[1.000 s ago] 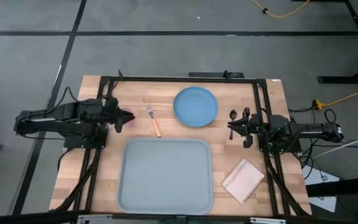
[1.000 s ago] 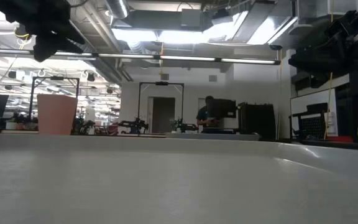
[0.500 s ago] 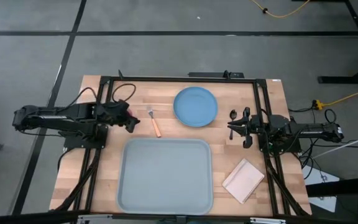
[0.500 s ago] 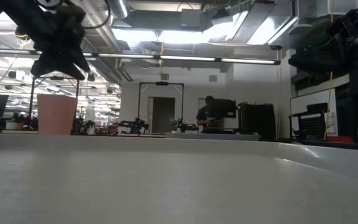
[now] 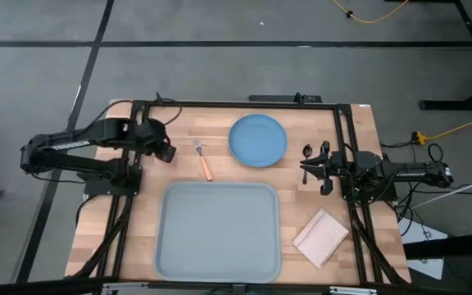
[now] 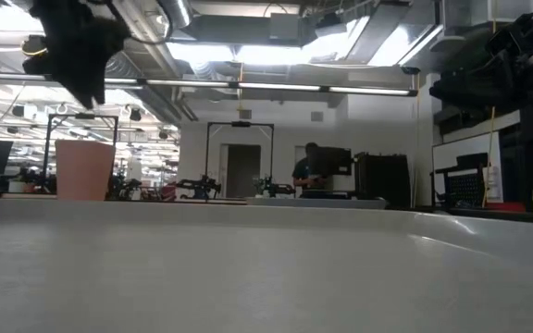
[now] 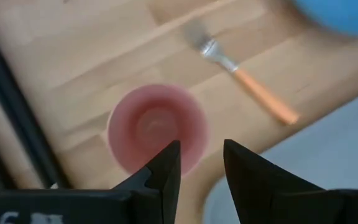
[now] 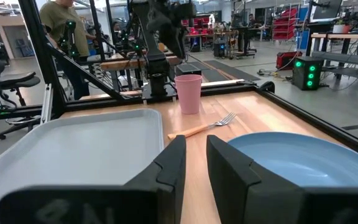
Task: Pick and place plate/cup/fork/spoon on tray
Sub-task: Put the pink cup on the gray serving tray
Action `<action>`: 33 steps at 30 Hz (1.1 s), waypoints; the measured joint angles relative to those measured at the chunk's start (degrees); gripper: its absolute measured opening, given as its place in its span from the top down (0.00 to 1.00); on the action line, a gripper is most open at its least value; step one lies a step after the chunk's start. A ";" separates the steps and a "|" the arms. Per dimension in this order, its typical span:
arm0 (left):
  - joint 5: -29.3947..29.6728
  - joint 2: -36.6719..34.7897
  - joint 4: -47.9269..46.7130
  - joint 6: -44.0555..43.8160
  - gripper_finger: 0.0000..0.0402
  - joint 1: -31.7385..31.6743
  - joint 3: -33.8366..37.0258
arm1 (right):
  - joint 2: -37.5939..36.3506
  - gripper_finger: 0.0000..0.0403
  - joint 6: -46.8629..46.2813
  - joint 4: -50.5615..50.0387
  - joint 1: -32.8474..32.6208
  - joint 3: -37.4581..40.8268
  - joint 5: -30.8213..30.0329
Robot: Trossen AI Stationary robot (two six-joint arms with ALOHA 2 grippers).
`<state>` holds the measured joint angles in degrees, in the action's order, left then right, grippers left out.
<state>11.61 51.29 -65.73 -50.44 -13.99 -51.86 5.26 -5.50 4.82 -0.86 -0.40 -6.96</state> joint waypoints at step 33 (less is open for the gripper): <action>0.19 15.65 4.87 4.53 0.71 0.18 1.51 | 0.00 0.83 0.00 -0.96 -0.01 0.00 0.02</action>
<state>11.80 66.93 -60.85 -45.91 -13.80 -50.35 5.26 -5.50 3.86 -0.86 -0.40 -6.94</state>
